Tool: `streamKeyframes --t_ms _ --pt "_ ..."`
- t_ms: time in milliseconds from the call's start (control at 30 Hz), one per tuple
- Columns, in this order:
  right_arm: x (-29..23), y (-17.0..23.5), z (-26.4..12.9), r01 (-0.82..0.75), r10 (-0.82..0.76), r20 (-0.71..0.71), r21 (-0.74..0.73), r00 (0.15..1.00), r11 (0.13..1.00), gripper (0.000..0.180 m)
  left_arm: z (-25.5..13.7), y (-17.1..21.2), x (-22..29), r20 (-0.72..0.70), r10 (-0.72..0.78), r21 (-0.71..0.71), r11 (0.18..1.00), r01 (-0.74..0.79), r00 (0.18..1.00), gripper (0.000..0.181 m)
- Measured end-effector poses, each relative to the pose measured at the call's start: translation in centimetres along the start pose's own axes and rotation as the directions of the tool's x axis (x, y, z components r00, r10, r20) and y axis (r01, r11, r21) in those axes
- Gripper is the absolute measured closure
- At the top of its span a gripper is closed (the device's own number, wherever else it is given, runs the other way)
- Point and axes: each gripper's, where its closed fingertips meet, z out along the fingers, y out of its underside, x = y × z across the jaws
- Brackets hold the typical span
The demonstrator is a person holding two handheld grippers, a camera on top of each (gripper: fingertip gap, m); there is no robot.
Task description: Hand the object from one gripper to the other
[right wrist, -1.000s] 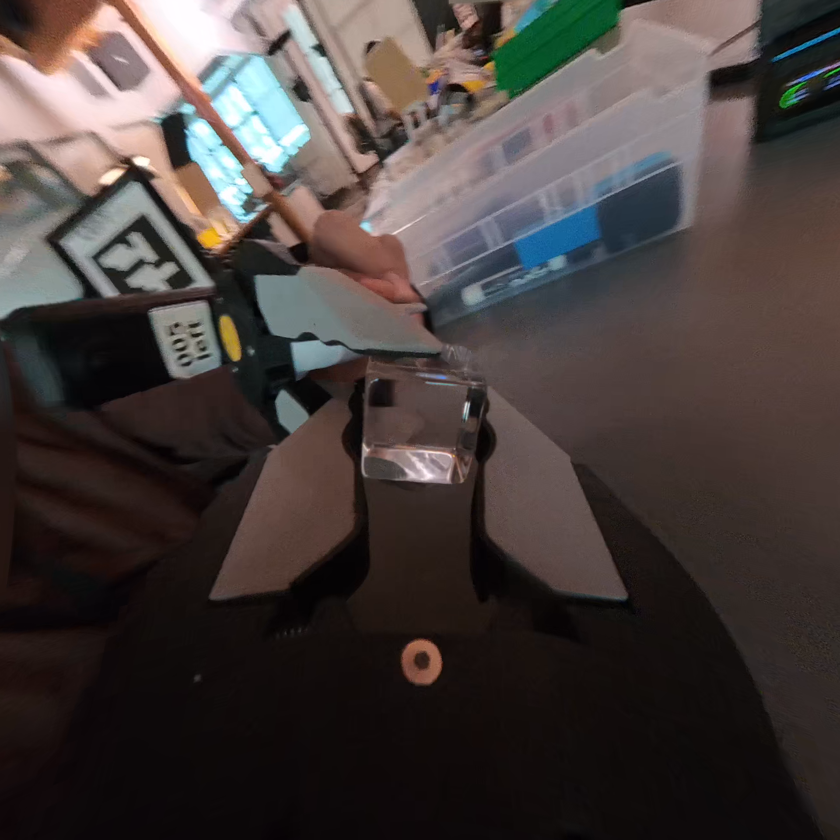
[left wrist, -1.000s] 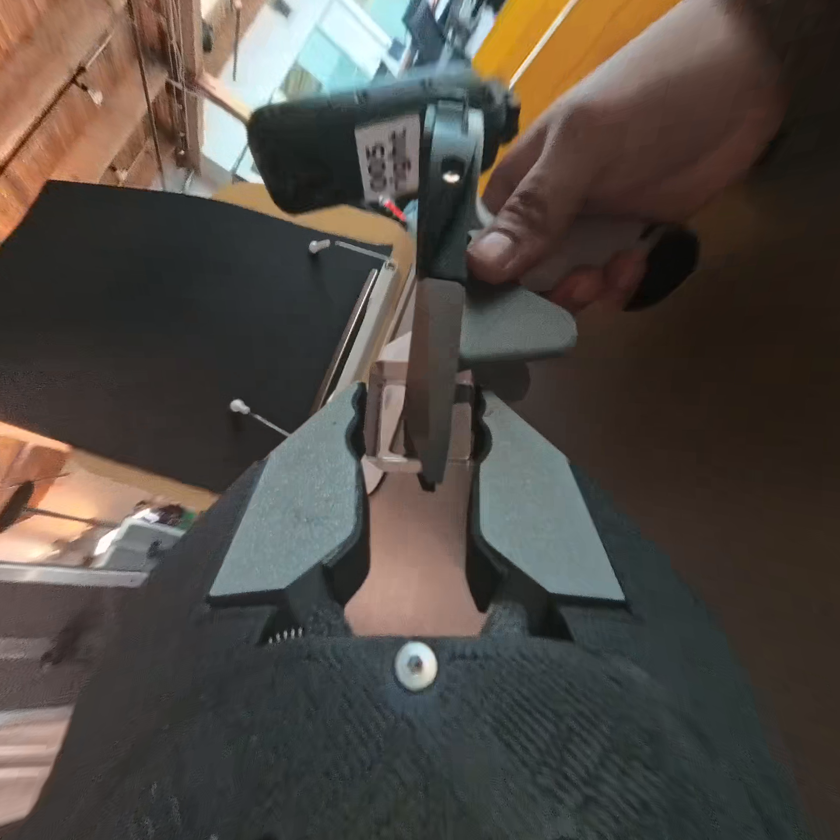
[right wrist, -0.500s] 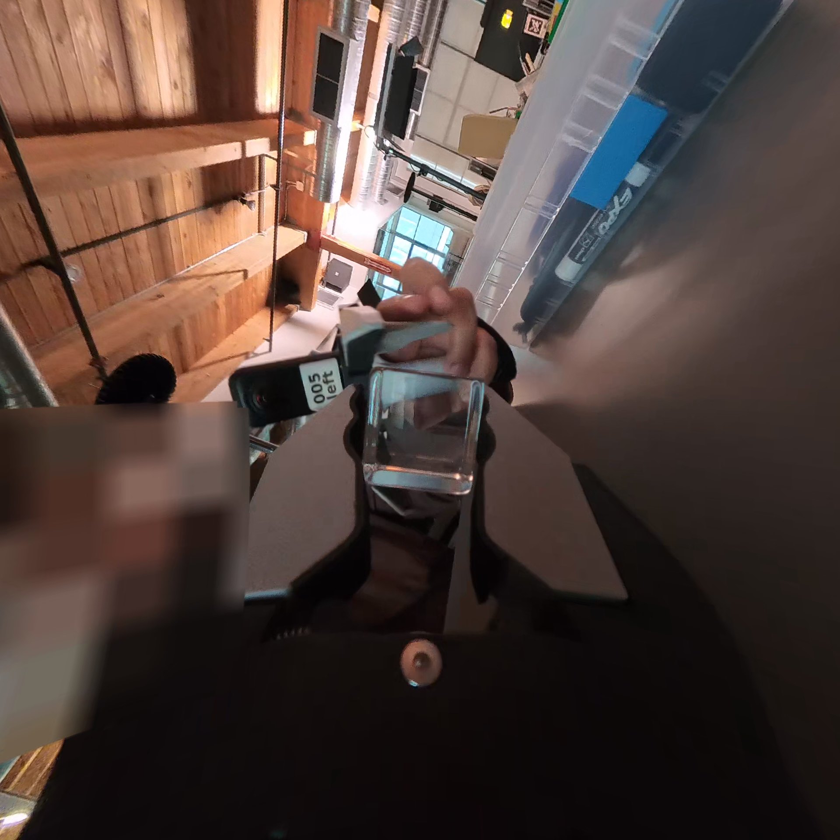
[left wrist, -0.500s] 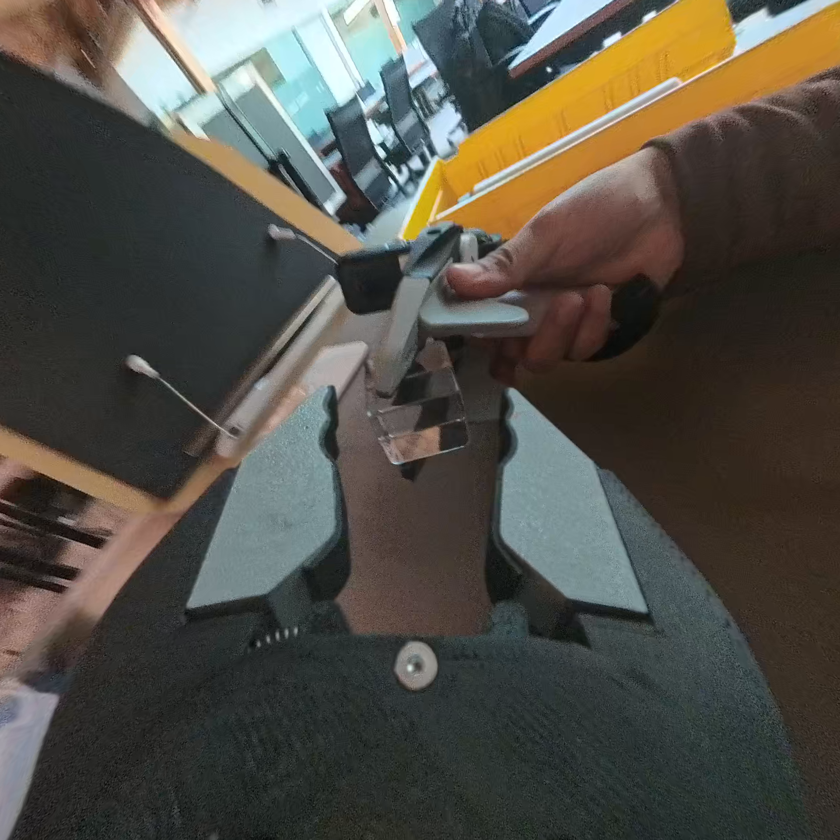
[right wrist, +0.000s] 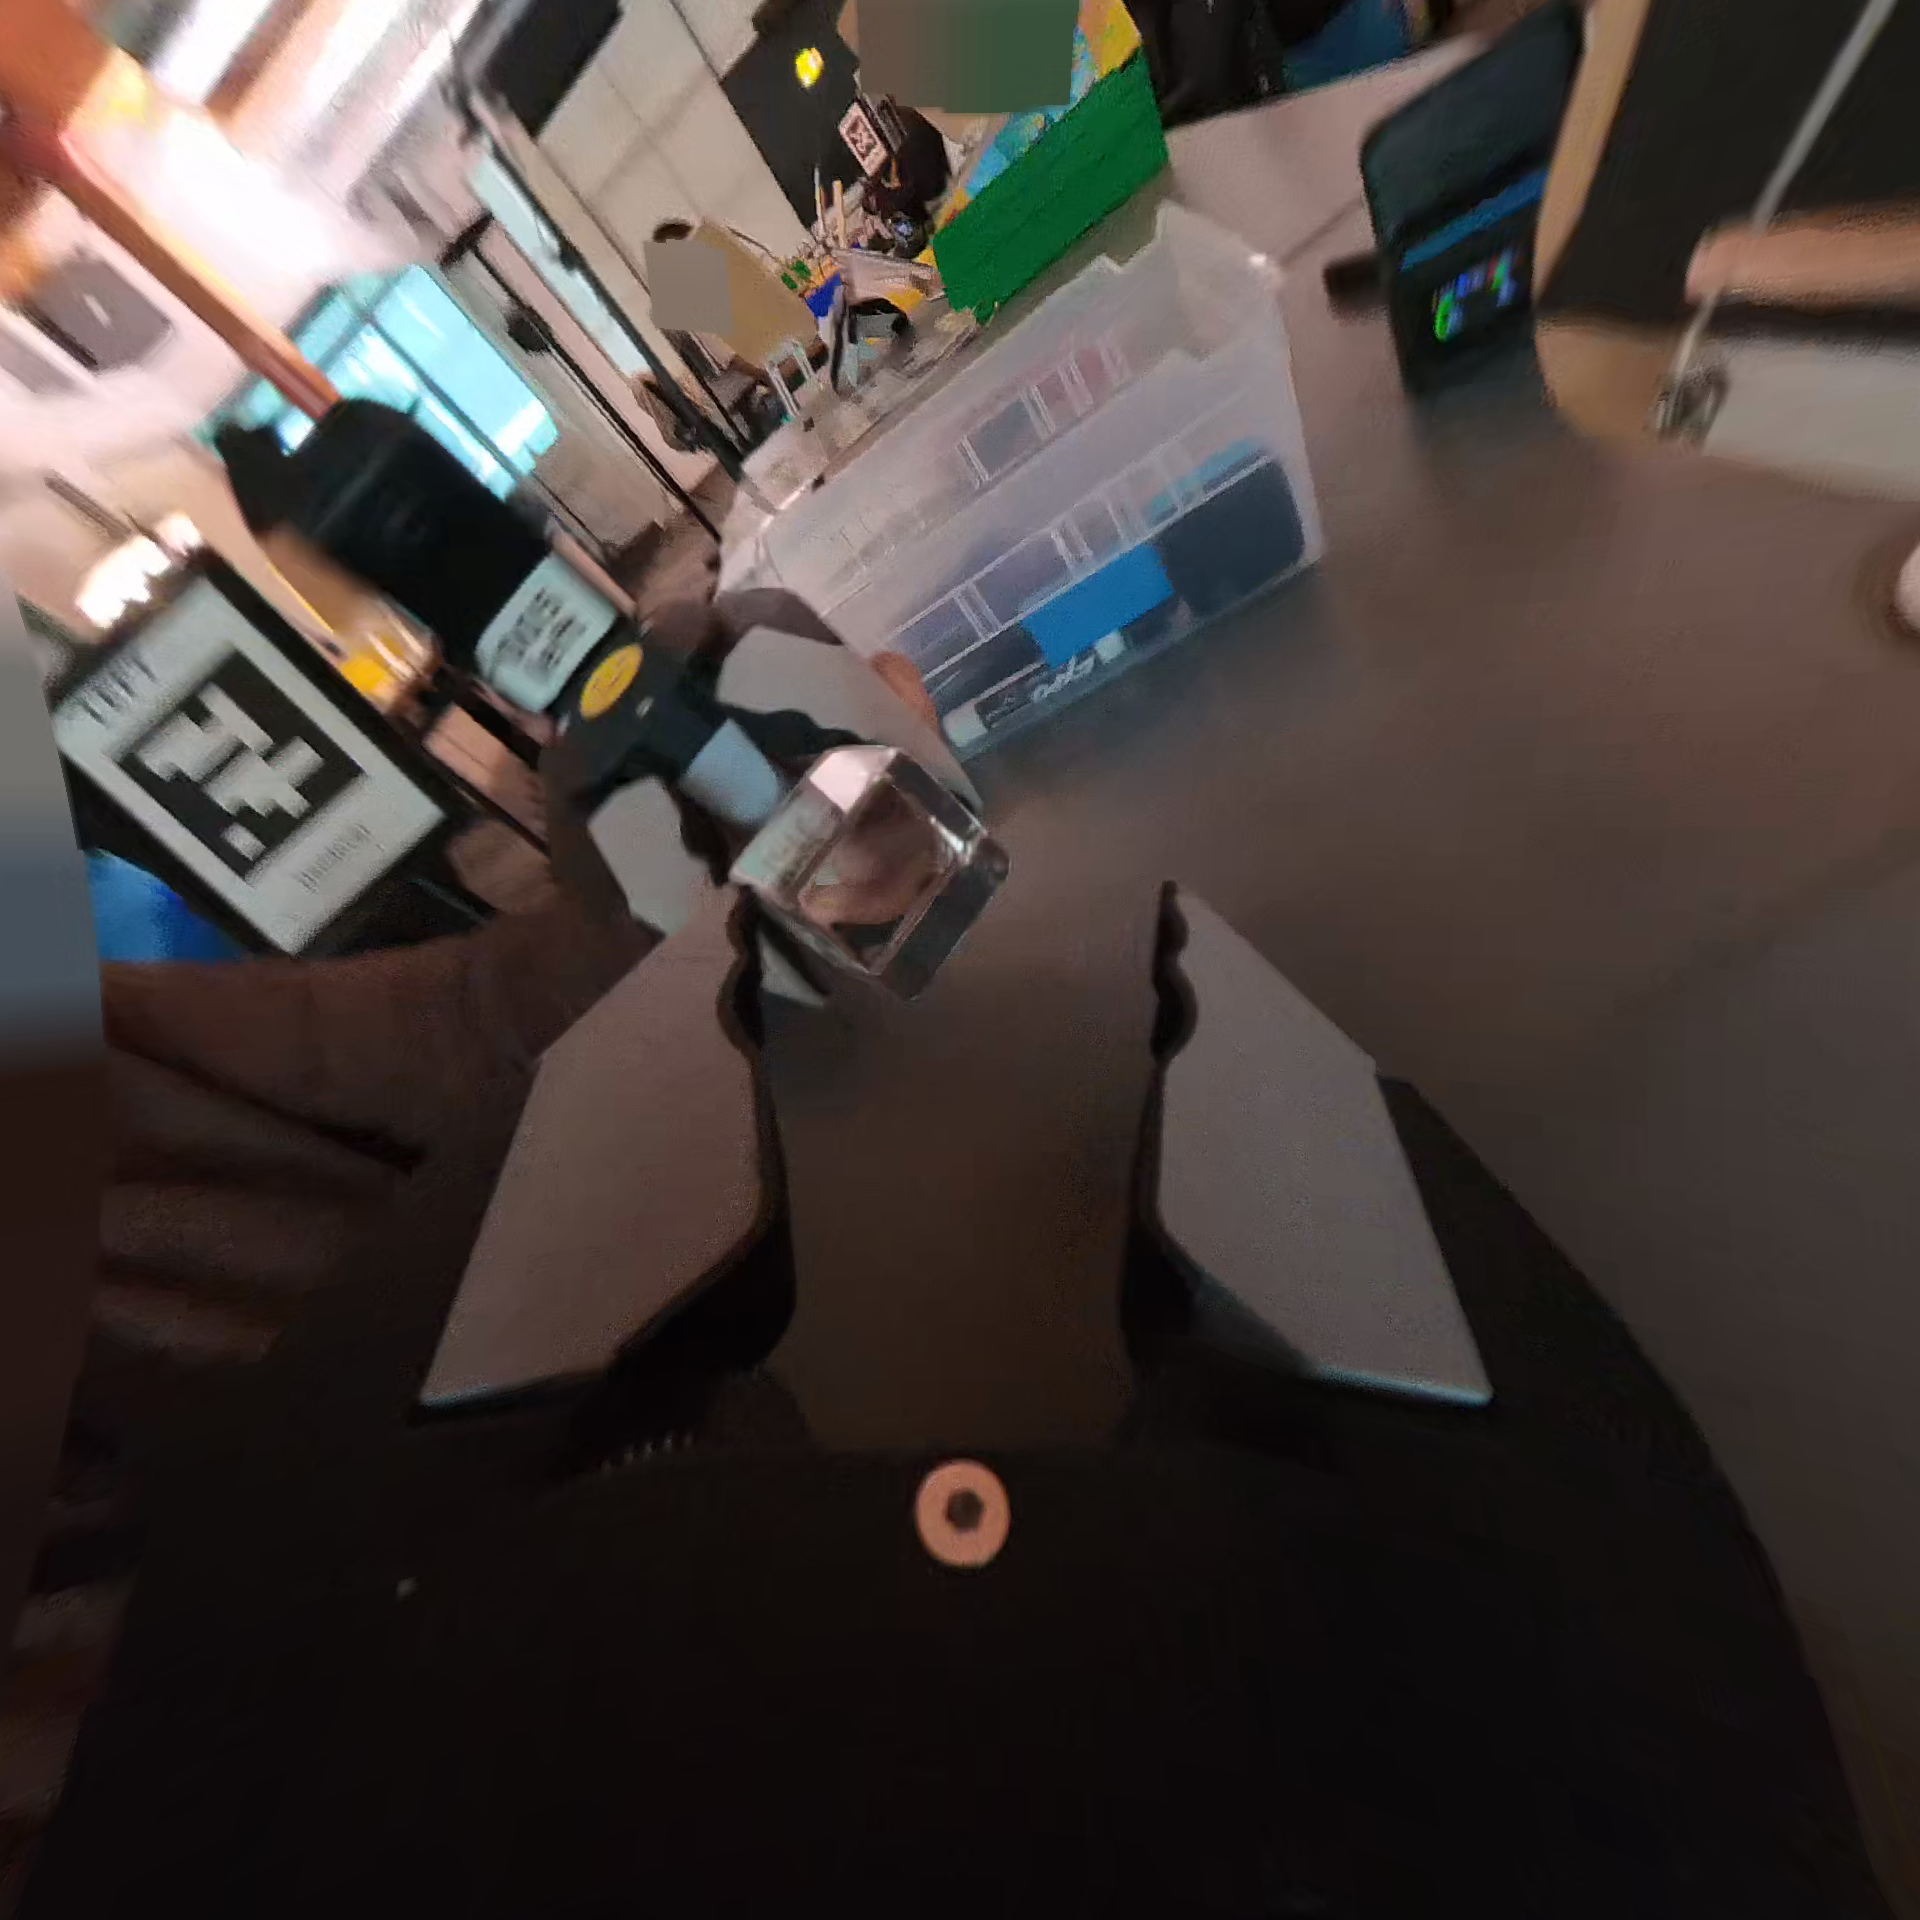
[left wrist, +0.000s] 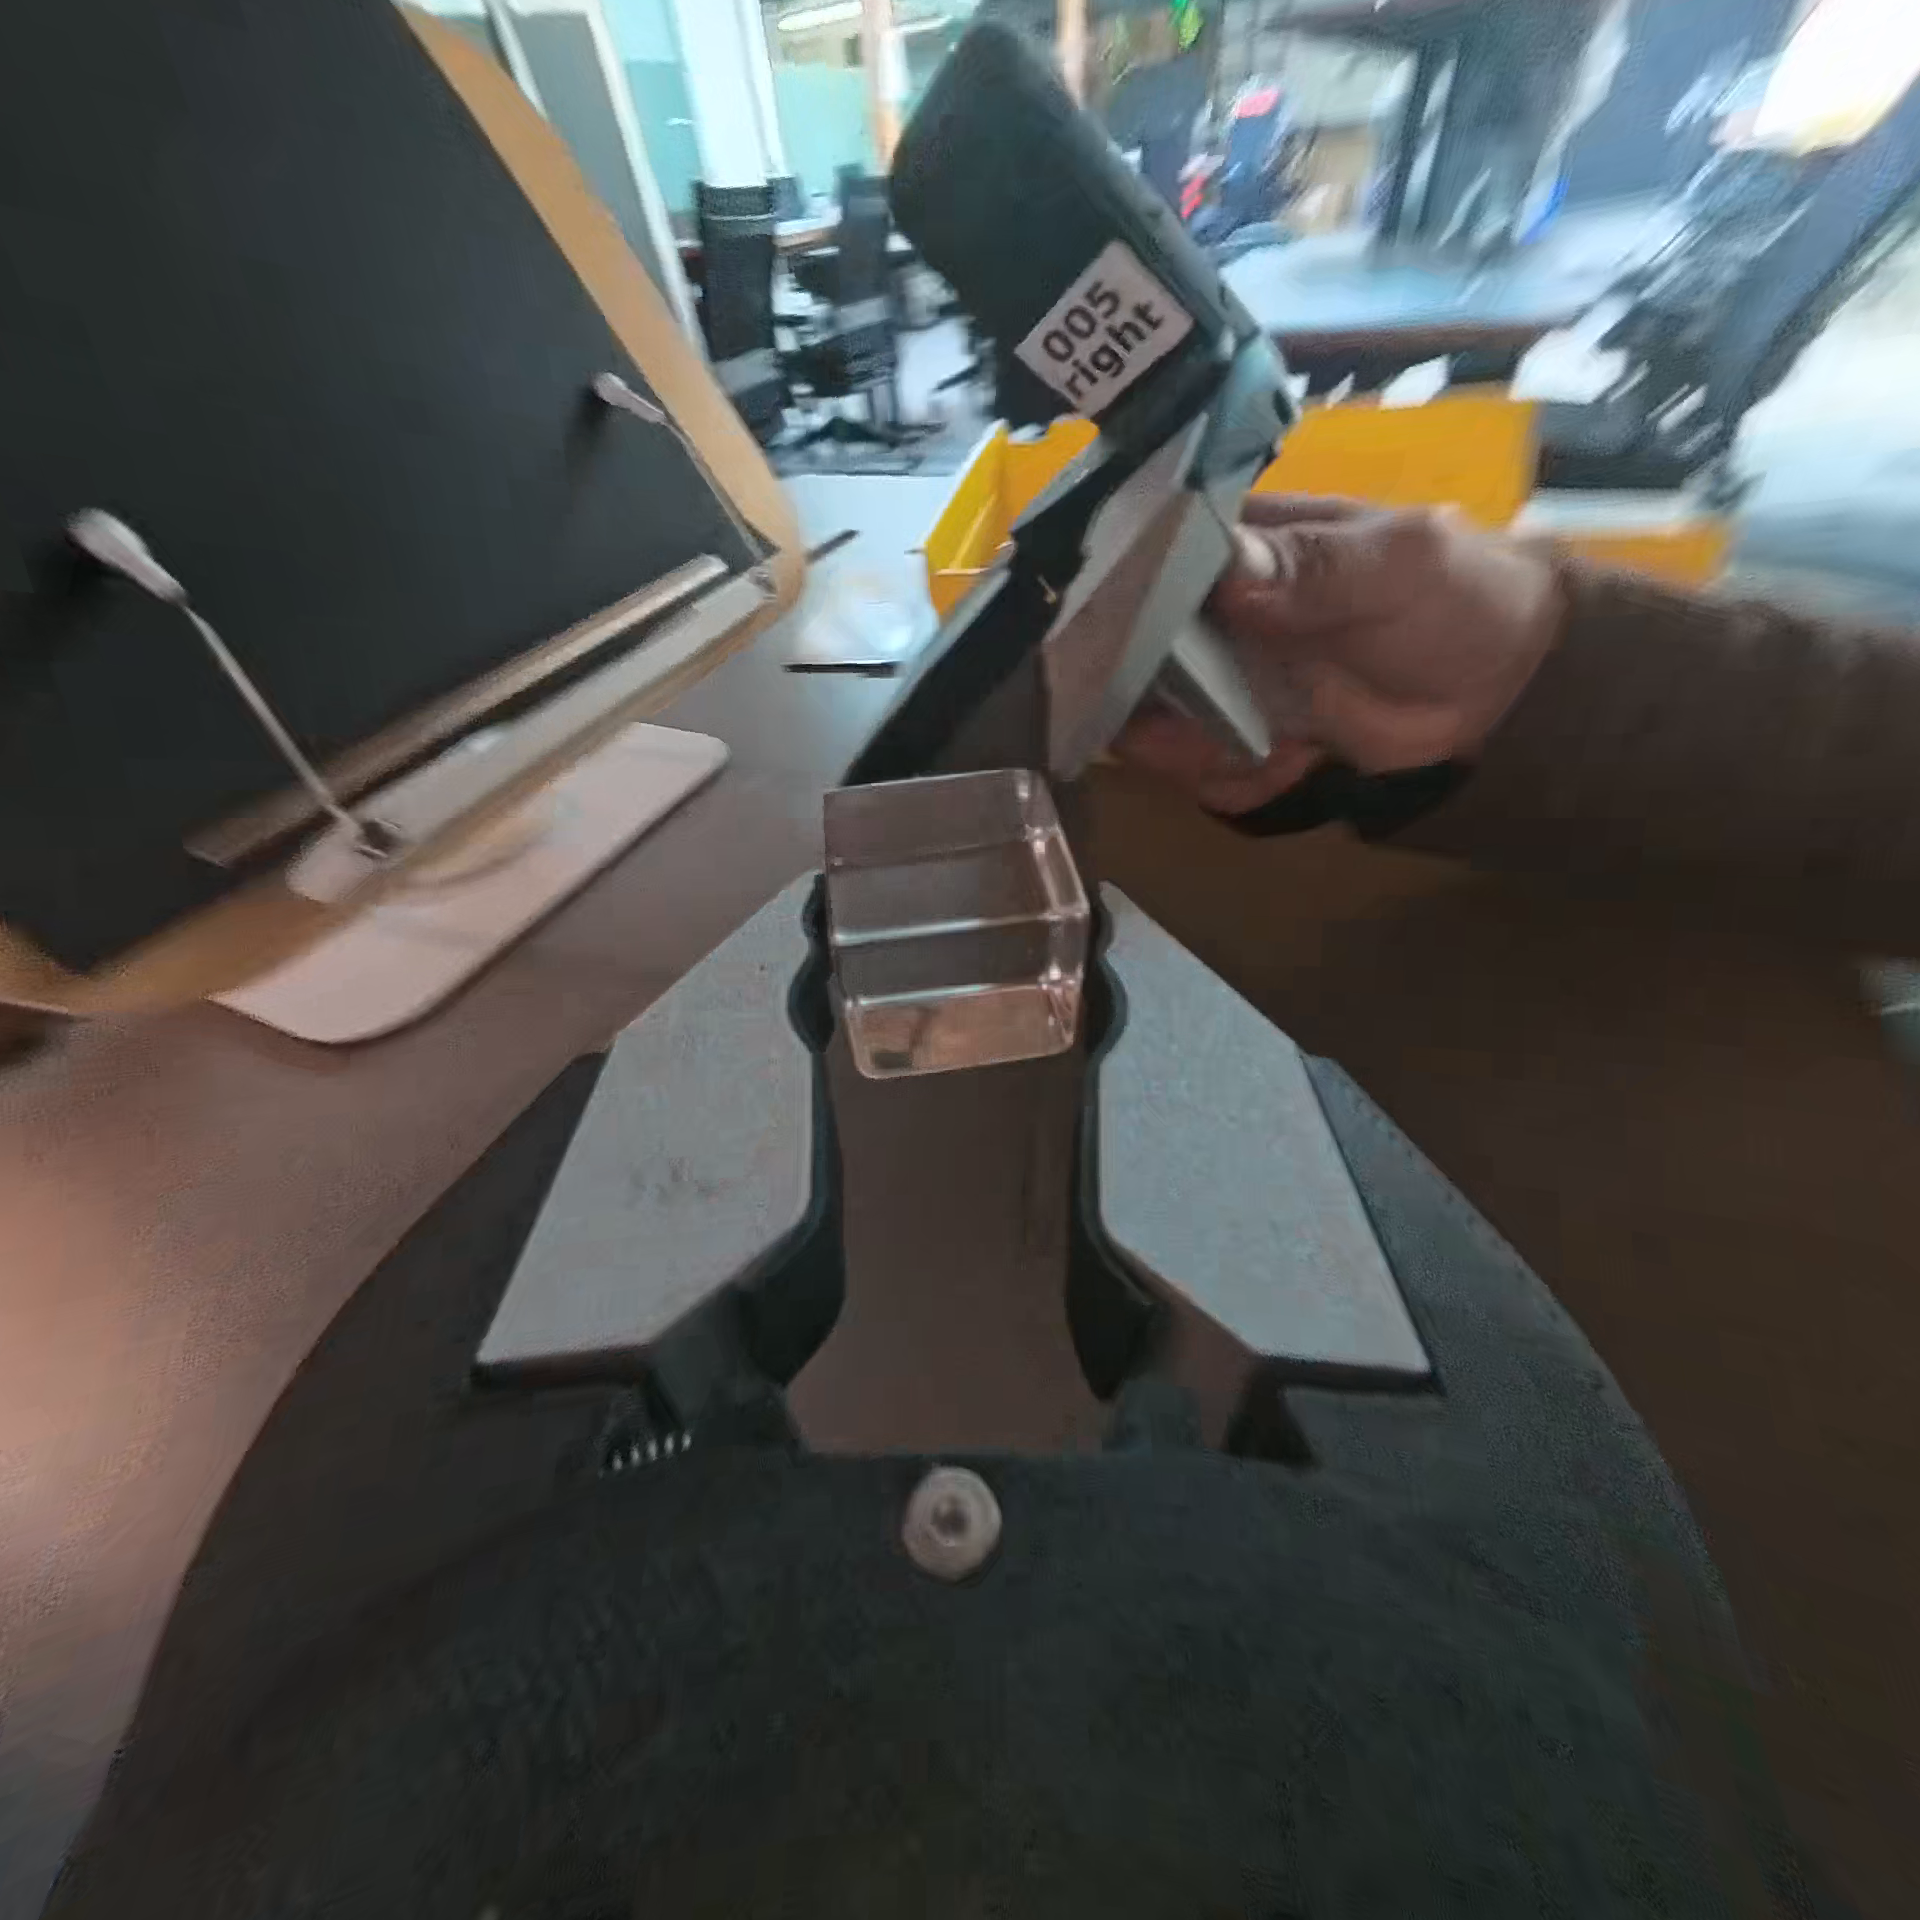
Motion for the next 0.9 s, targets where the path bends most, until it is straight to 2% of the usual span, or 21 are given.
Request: streamKeyframes --t_ms 33,100,167,300,367,433,533,600,700,800,900 --pt "-0.5 -0.3 -0.4 0.085 -0.085 -0.006 0.000 0.996 0.996 0.097 -0.2 -0.1 0.5 -0.081 -0.112 0.010 0.994 0.113 0.990 0.137" --pt "-1.9 -0.2 -0.8 0.240 -0.240 0.006 -0.024 0.971 0.971 0.087 -0.4 -0.3 1.1 -0.226 -0.315 -0.009 0.947 0.322 0.922 0.136" --pt "-2.8 0.5 -0.7 0.384 -0.386 -0.012 -0.079 0.922 0.920 0.084 -0.7 -0.5 1.2 -0.307 -0.440 -0.019 0.889 0.457 0.844 0.136" --pt "-3.1 1.0 0.2 0.664 -0.689 -0.161 -0.183 0.707 0.725 0.087 -1.0 -0.5 1.6 -0.409 -0.576 -0.078 0.795 0.602 0.708 0.136" --pt "-3.6 1.4 0.9 0.739 -0.773 -0.184 -0.226 0.607 0.634 0.103 -1.0 -0.6 2.5 -0.459 -0.605 -0.121 0.768 0.628 0.651 0.136" --pt "-4.3 2.4 1.6 0.780 -0.820 -0.145 -0.254 0.554 0.572 0.131 -0.9 -0.6 3.5 -0.495 -0.617 -0.157 0.756 0.636 0.611 0.136" --pt "-4.8 2.4 1.8 0.820 -0.861 -0.147 -0.262 0.486 0.508 0.136 -1.0 -0.8 3.9 -0.516 -0.621 -0.170 0.749 0.640 0.590 0.137" --pt "-4.9 2.1 1.9 0.799 -0.832 -0.145 -0.234 0.535 0.555 0.136 -1.2 -1.0 3.8 -0.517 -0.616 -0.173 0.756 0.632 0.595 0.134" --pt "-3.3 1.4 1.1 0.656 -0.688 -0.158 -0.210 0.709 0.725 0.136 -1.1 -0.4 2.4 -0.399 -0.506 -0.127 0.857 0.500 0.765 0.124" --pt "-1.6 1.2 0.1 0.417 -0.435 -0.107 -0.156 0.894 0.895 0.137 -1.4 -0.4 1.1 -0.244 -0.254 -0.051 0.967 0.249 0.936 0.115" --pt "-1.1 1.3 -0.5 0.210 -0.214 -0.020 -0.116 0.977 0.971 0.137 -1.4 -0.6 0.6 -0.084 0.050 -0.017 0.999 -0.051 0.995 0.113"
